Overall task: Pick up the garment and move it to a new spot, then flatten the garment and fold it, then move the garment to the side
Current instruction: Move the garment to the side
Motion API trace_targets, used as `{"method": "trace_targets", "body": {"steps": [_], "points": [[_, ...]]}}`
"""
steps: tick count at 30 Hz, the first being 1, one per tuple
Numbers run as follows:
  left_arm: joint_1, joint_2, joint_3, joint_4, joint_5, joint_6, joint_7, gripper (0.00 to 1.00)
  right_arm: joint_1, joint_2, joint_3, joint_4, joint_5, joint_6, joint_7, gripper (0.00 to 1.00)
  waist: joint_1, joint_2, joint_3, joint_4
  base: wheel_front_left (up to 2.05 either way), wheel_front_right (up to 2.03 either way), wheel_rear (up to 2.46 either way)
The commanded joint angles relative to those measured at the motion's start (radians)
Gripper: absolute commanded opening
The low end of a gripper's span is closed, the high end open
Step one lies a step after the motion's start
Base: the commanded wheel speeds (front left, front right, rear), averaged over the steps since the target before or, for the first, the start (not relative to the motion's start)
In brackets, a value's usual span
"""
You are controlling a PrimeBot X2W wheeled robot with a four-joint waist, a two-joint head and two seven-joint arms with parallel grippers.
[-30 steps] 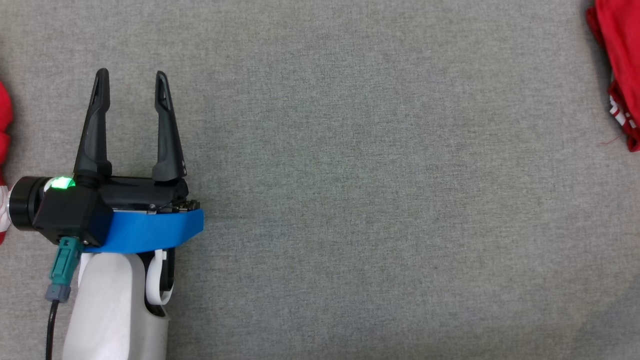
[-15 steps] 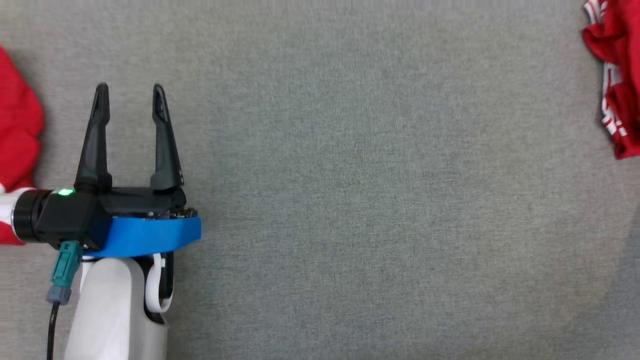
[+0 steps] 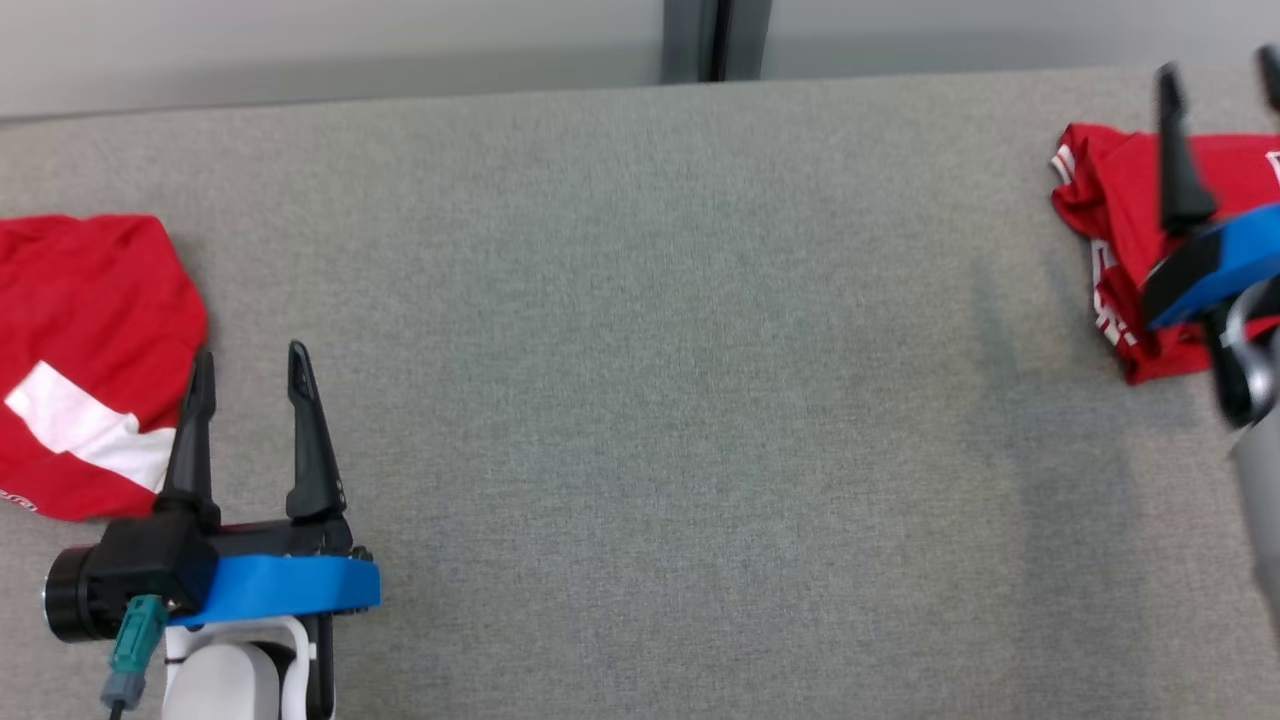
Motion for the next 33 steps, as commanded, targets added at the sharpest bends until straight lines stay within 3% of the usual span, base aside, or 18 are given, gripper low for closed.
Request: {"method": "trace_targets", "body": {"steps": [1, 9, 21, 33], "points": [[0.015, -0.001, 0.003, 0.004, -0.005, 0.001, -0.002, 1.00, 0.037, 0.022, 0.011, -0.018, 0.010, 0.000, -0.006, 1.00, 0.0002, 0.0000, -0.034, -0.015, 0.00, 0.00, 0.00], [0.067, -0.013, -0.017, 0.036, -0.024, 0.000, -0.002, 1.00, 0.233, 0.120, 0.038, -0.160, 0.044, 0.000, -0.010, 1.00, 0.0002, 0.0000, -0.116, 0.009, 0.00, 0.00, 0.00], [0.081, -0.020, -0.052, 0.098, -0.030, -0.009, -0.002, 1.00, 0.613, 0.245, -0.100, -0.469, 0.026, 0.000, 0.055, 1.00, 0.0002, 0.0000, -0.172, 0.038, 0.00, 0.00, 0.00], [0.093, -0.021, -0.052, 0.119, -0.032, -0.009, -0.002, 1.00, 0.790, 0.304, -0.118, -0.674, 0.000, 0.000, 0.148, 1.00, 0.0002, 0.0000, -0.197, 0.054, 0.00, 0.00, 0.00]]}}
